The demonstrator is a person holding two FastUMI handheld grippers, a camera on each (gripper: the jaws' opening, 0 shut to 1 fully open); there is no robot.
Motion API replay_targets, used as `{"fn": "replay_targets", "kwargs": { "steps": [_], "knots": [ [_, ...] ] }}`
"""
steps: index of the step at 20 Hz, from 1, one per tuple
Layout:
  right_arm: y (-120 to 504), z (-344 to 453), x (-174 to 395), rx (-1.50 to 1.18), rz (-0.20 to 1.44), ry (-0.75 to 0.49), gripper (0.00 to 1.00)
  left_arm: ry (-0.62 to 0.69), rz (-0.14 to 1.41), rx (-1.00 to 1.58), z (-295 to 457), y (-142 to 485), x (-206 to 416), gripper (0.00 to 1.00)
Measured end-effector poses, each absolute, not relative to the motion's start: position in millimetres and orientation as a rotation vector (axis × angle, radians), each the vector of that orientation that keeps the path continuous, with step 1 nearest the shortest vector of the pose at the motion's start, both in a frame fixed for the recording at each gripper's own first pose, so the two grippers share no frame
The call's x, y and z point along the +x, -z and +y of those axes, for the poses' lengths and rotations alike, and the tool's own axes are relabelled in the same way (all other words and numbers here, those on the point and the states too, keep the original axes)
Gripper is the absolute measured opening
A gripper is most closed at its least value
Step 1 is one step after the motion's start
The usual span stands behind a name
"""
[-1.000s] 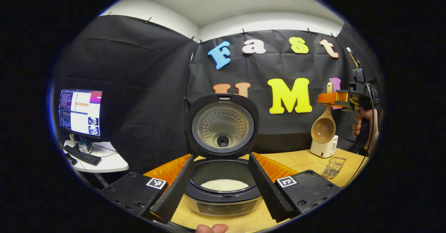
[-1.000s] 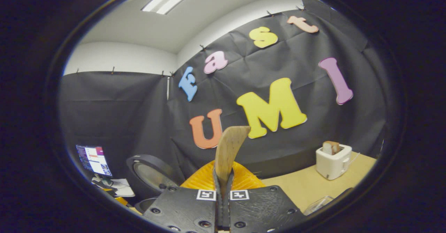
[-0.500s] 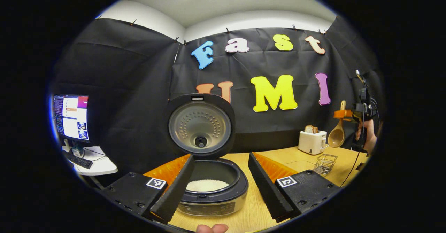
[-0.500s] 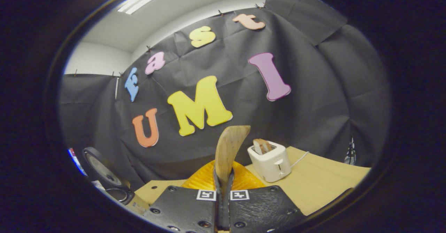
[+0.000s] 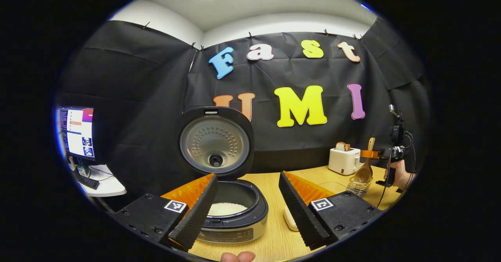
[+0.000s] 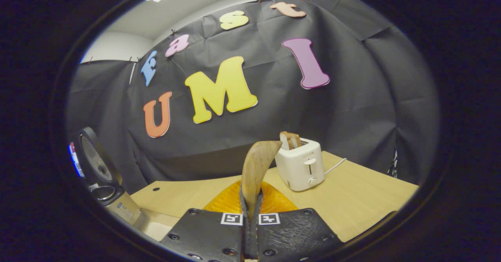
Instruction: Close the left gripper, press the button to open the rice cooker; take a wooden spoon from the chopstick holder with the right hand, scoop a spoonful of rice and pour it into the rice cooker, then put the wooden spoon back into the chopstick holder.
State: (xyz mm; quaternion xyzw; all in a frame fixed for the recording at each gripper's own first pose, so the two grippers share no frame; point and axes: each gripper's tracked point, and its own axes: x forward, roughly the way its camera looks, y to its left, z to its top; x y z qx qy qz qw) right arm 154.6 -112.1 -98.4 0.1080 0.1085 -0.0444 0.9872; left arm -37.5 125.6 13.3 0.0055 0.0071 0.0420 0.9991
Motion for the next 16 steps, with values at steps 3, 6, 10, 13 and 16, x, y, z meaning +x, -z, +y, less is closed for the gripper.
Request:
{"fn": "replay_targets", "kwargs": {
  "steps": [3,6,10,13,16],
  "knots": [
    [118,-108,158,0.201,0.236,0.073,0.00,-0.084,0.014,-0.002,127,-13,-37,0.99],
    [128,-109,157,0.181,0.248,0.076,0.00,-0.087,0.008,-0.006,128,-14,-37,0.99],
    [136,-115,155,0.182,0.266,0.104,0.03,-0.094,0.007,-0.021,128,-14,-37,0.99],
    [136,-116,154,0.200,0.266,0.097,0.10,-0.100,0.004,-0.059,126,-16,-37,0.99],
    [124,-123,151,0.196,0.239,0.092,0.18,-0.129,-0.009,-0.054,124,-21,-37,0.99]
  ]
}}
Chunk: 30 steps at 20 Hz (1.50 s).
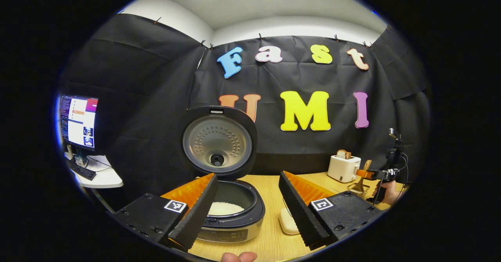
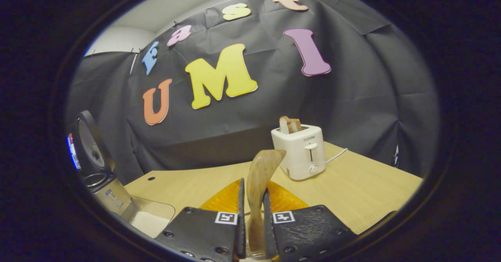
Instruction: Close the left gripper, press the button to open the rice cooker; take a wooden spoon from the chopstick holder with the right hand, scoop a spoonful of rice and pour it into the rice cooker, then put the wooden spoon back into the chopstick holder.
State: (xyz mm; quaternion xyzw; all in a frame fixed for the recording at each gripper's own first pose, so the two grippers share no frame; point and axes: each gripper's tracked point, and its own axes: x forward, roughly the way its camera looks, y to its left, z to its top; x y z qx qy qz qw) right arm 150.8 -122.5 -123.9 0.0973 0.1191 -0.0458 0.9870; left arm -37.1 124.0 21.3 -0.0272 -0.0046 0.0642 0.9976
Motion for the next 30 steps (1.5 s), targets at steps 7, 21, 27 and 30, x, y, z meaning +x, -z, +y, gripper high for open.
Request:
{"fn": "replay_targets", "kwargs": {
  "steps": [7,21,27,30],
  "knots": [
    [102,-157,137,0.207,0.175,0.123,0.88,-0.111,-0.036,-0.057,103,-40,-33,0.99],
    [9,-140,80,-0.001,-0.056,-0.008,0.95,-0.163,0.056,0.069,154,-149,87,0.94],
    [2,-110,51,0.047,-0.076,-0.089,0.92,-0.194,0.113,0.079,197,-172,129,0.98],
    [-5,-96,37,0.035,-0.106,-0.112,0.95,-0.179,0.182,-0.012,211,-169,148,0.98]
  ]
}}
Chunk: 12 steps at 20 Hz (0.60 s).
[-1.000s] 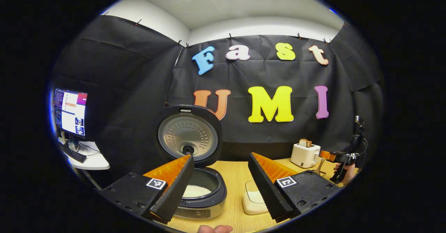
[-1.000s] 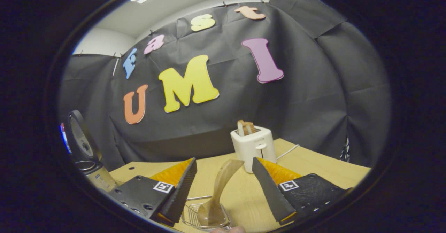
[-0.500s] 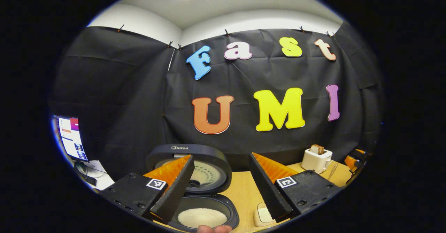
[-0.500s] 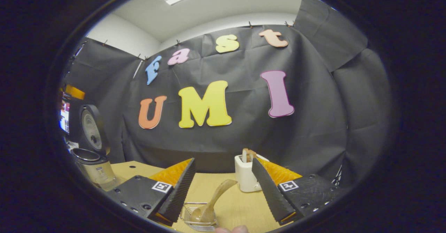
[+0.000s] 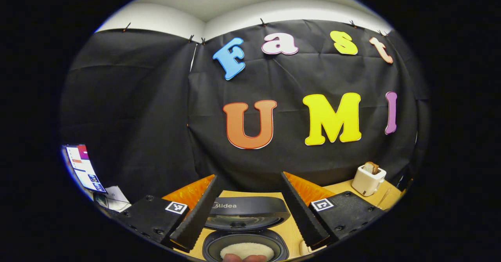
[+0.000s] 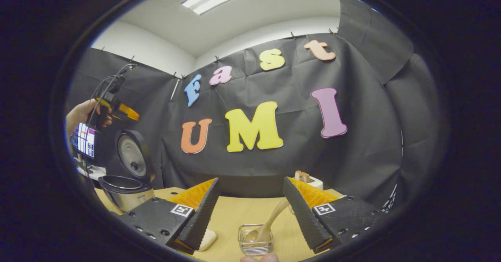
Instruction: Close the left gripper, press the button to open the rice cooker; take a wooden spoon from the chopstick holder with the right hand, scoop a spoonful of rice and pour it into the rice cooker, then put the wooden spoon back into the chopstick holder.
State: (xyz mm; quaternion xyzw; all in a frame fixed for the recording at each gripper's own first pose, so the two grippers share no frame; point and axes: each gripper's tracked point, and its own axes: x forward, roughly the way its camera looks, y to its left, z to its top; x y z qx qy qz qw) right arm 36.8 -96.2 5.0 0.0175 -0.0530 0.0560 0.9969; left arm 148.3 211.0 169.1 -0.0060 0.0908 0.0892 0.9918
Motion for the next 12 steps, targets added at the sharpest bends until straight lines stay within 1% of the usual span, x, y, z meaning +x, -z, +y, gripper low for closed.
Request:
{"fn": "replay_targets", "kwargs": {
  "steps": [6,8,9,12],
  "knots": [
    [-2,-79,15,0.018,-0.120,-0.144,0.95,-0.232,0.346,0.003,243,-128,168,0.99],
    [2,-73,14,0.022,-0.116,-0.154,0.95,-0.232,0.359,-0.003,245,-125,171,0.99],
    [6,-66,12,0.031,-0.101,-0.176,0.95,-0.217,0.375,-0.013,241,-122,172,0.99],
    [19,-55,11,0.057,-0.057,-0.206,0.95,-0.225,0.394,-0.011,241,-118,168,0.98]
  ]
}}
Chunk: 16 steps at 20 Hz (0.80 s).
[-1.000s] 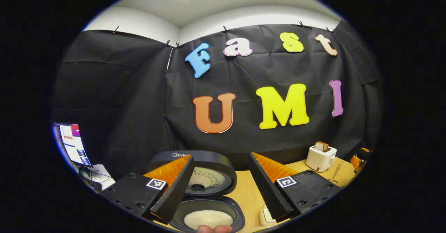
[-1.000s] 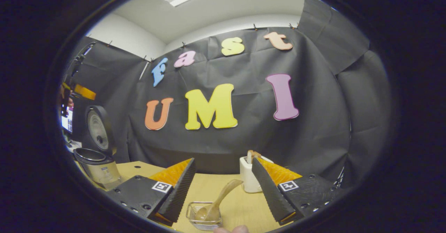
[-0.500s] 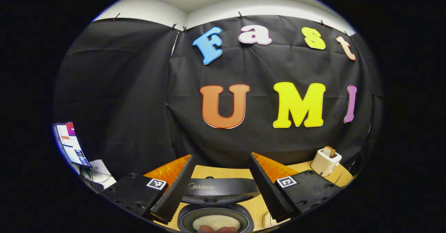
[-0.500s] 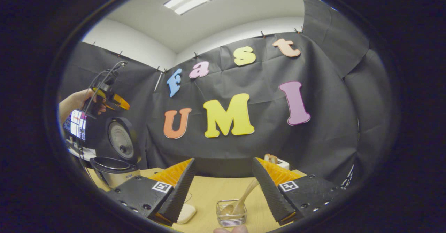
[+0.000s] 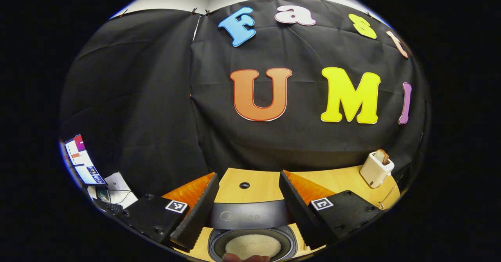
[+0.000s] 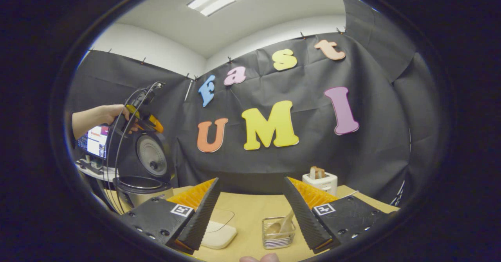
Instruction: Close the left gripper, press the button to open the rice cooker; take a wooden spoon from the chopstick holder with the right hand, scoop a spoonful of rice and pour it into the rice cooker, then put the wooden spoon back into the chopstick holder.
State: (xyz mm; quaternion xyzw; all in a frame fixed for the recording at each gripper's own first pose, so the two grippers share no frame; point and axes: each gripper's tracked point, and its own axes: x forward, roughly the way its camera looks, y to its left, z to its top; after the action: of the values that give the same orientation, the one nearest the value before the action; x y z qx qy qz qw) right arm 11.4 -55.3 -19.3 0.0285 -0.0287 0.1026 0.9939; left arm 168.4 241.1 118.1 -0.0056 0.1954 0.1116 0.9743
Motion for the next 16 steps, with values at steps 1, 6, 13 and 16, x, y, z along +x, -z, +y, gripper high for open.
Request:
{"fn": "replay_targets", "kwargs": {
  "steps": [1,6,13,16],
  "knots": [
    [23,-55,13,0.065,-0.040,-0.205,0.95,-0.225,0.405,-0.010,240,-117,165,0.98],
    [37,-67,12,0.079,0.026,-0.146,0.95,-0.225,0.418,-0.010,232,-112,140,0.98],
    [39,-63,-21,0.069,0.026,-0.133,0.95,-0.238,0.391,-0.006,212,-87,81,0.98],
    [38,-58,-33,0.062,0.027,-0.151,0.95,-0.243,0.392,-0.018,202,-64,51,0.99]
  ]
}}
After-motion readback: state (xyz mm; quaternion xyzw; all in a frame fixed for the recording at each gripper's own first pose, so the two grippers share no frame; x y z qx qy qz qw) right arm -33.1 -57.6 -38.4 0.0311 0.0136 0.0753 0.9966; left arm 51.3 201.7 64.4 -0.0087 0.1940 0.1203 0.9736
